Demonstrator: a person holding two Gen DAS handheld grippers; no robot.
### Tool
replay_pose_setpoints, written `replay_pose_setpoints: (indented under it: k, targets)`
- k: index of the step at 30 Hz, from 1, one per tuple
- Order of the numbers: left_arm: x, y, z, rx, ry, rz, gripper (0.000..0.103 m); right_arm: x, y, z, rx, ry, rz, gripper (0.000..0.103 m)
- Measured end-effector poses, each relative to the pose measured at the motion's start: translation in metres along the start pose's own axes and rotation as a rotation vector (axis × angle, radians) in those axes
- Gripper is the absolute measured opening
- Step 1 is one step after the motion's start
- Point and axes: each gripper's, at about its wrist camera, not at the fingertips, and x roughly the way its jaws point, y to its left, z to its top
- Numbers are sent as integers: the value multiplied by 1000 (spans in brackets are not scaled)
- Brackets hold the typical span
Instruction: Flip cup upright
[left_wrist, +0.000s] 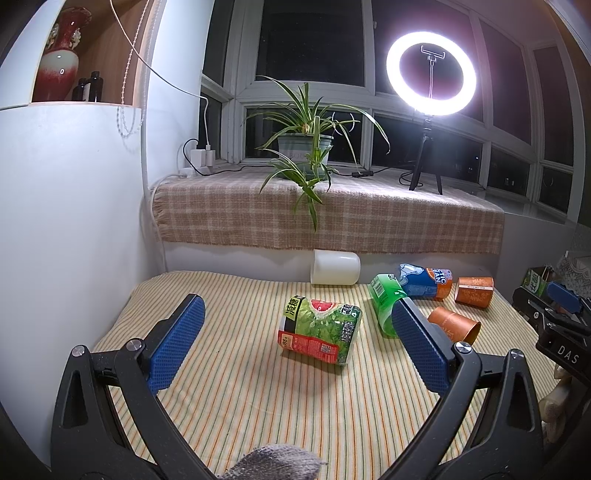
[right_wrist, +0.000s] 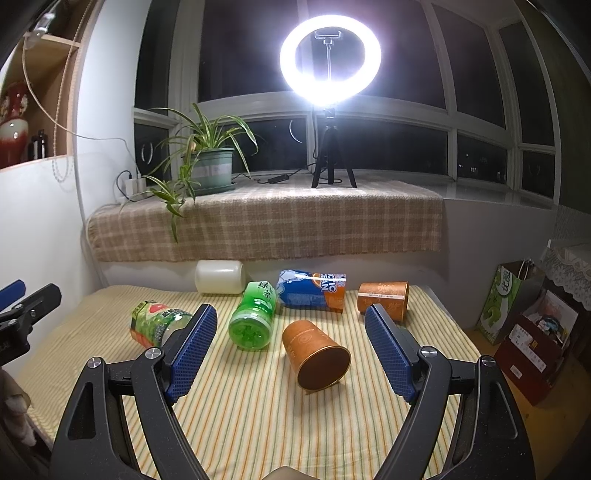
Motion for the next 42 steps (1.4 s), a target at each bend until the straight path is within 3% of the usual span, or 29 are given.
replay_pose_setpoints:
  k: [15,28,35,42]
  targets:
    - [3,3,-7,-1,5,6,103,5,3,4,-10,23,30,82]
    - [4,14,-13,7,23,19,103,25,24,10,-75,65,113,82]
    - [5,31,-21,-16,69,33,103,51,48,15,-166,125,216,82]
    - [2,62,-39,-82,128,62,103,98,92,22,-324,281,395,82]
